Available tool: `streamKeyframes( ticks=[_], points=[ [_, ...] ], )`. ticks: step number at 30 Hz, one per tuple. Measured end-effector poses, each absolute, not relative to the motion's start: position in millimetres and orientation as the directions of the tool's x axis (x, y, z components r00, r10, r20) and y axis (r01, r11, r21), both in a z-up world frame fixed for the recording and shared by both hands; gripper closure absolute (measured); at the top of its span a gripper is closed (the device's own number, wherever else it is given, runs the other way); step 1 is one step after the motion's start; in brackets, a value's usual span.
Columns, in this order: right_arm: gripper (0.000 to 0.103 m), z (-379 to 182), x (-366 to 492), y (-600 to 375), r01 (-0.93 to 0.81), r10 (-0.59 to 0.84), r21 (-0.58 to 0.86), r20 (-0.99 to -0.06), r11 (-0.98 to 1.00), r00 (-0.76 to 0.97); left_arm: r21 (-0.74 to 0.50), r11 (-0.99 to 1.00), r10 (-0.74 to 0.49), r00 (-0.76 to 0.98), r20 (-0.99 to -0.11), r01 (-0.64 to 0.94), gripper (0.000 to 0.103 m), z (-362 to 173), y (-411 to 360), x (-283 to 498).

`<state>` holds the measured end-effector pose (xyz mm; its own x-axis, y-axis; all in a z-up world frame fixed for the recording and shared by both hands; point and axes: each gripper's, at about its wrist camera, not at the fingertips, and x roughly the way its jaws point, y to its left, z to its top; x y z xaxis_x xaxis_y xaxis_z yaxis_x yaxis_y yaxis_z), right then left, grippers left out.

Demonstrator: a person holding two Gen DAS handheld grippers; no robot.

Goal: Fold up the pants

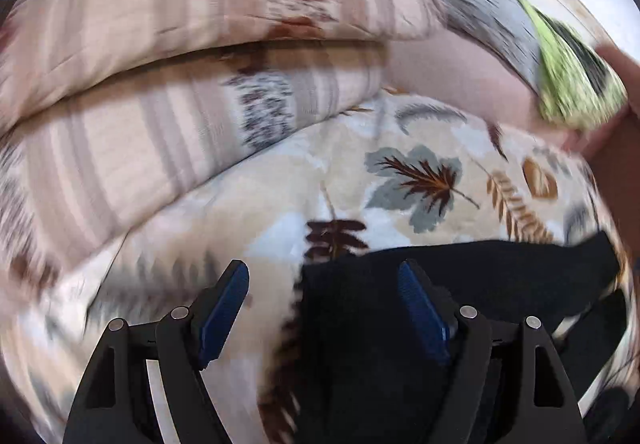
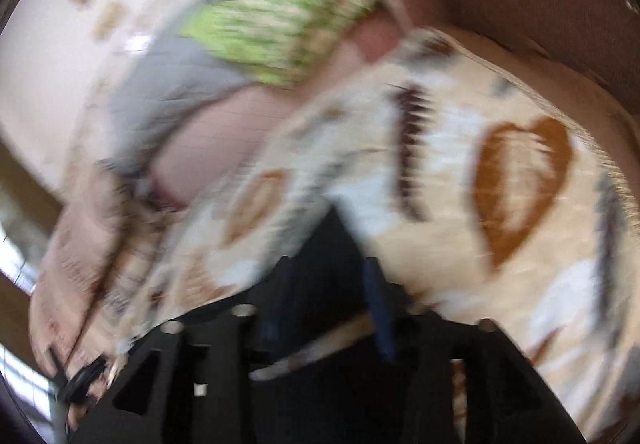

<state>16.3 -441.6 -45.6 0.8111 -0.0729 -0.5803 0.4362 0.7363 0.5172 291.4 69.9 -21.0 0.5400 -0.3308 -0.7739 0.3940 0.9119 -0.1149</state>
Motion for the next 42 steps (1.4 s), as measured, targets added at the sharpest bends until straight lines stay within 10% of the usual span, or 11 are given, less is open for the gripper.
streamKeyframes(
  ticks=[11, 14, 18, 28, 35, 42],
  points=[
    [0.059, -82, 53, -378, 0.28, 0.046, 0.41, -0.628, 0.868, 0.777, -0.078, 0.779, -0.399, 0.396, -0.827, 0.622, 0.025, -71, 51, 335],
    [0.059, -87, 50, -382, 0.289, 0.057, 0.431, -0.633, 0.855, 0.772, -0.069, 0.783, -0.419, 0.442, -0.793, 0.619, 0.047, -58, 58, 330],
    [0.059, -91, 51, -385, 0.293, 0.078, 0.455, -0.638, 0.841, 0.766, -0.06, 0.718, -0.528, 0.486, -0.696, 0.694, 0.041, -28, 54, 306],
    [0.059, -95, 47, -394, 0.316, 0.083, 0.485, -0.638, 0.815, 0.766, -0.132, 0.713, -0.444, 0.297, -0.845, 0.689, 0.041, -85, 46, 348],
    [0.059, -93, 47, -395, 0.304, 0.091, 0.496, -0.625, 0.813, 0.775, -0.153, 0.768, -0.446, 0.347, -0.825, 0.622, 0.096, -79, 60, 353],
    [0.059, -52, 40, -445, 0.336, 0.07, 0.518, -0.616, 0.786, 0.785, 0.02, 0.785, -0.362, 0.485, -0.796, 0.619, 0.099, -45, 58, 303]
  ],
)
